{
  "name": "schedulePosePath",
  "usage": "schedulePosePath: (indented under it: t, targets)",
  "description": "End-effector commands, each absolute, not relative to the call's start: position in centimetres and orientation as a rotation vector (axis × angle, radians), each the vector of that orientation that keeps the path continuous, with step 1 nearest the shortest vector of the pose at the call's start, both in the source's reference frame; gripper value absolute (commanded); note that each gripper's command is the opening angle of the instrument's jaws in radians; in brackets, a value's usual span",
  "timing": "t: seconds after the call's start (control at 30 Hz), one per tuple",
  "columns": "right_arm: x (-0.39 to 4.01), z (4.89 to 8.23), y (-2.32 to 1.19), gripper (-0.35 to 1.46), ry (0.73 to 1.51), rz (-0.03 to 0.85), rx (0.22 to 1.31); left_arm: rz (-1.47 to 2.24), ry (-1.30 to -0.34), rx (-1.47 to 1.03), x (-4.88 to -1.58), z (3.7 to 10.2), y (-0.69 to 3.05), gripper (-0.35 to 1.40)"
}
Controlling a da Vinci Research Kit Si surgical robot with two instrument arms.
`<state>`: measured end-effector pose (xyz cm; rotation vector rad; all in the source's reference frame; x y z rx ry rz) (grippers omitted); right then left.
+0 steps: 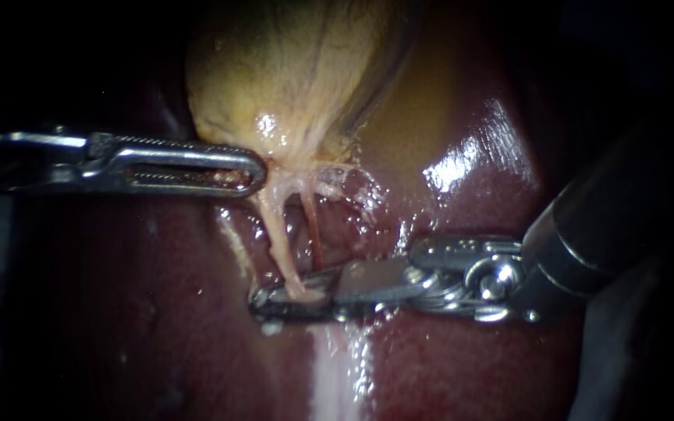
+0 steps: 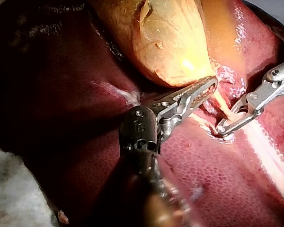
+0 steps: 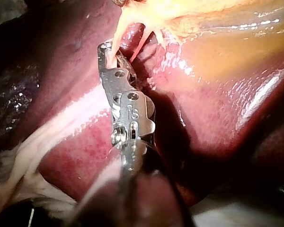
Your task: Going back second clip left tube
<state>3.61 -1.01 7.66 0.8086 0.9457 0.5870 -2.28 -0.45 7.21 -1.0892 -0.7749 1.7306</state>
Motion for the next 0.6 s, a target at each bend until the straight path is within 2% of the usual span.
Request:
schedulePosePath:
  t: [0.03,0.23,0.3,0.33,0.37,0.47,0.6]
  targets:
    - [3.61,7.66,-1.01,-0.35,0.946,0.586,0.81,1.731,-0.776,-1.089,-2.28,7.21,-0.46,-0.35]
    - [3.61,7.66,-1.01,-0.35,0.942,0.591,0.824,1.731,-0.776,-1.089,-2.27,7.21,-0.46,-0.35]
    - [3.62,7.66,-1.02,-0.35,0.923,0.651,0.866,1.731,-0.776,-1.089,-2.27,7.2,-0.46,-0.35]
    - [3.62,7.66,-1.02,-0.27,0.931,0.659,0.879,1.731,-0.776,-1.089,-2.27,7.21,-0.46,-0.35]
    - [3.63,7.65,-1.02,-0.04,0.967,0.618,0.852,1.731,-0.776,-1.089,-2.27,7.2,-0.46,-0.35]
    - [3.68,7.64,-0.98,0.34,1.012,0.546,0.807,1.731,-0.776,-1.09,-2.27,7.2,-0.46,-0.35]
    - [3.69,7.61,-0.91,0.46,1.036,0.502,0.73,1.731,-0.777,-1.09,-2.25,7.2,-0.46,-0.35]
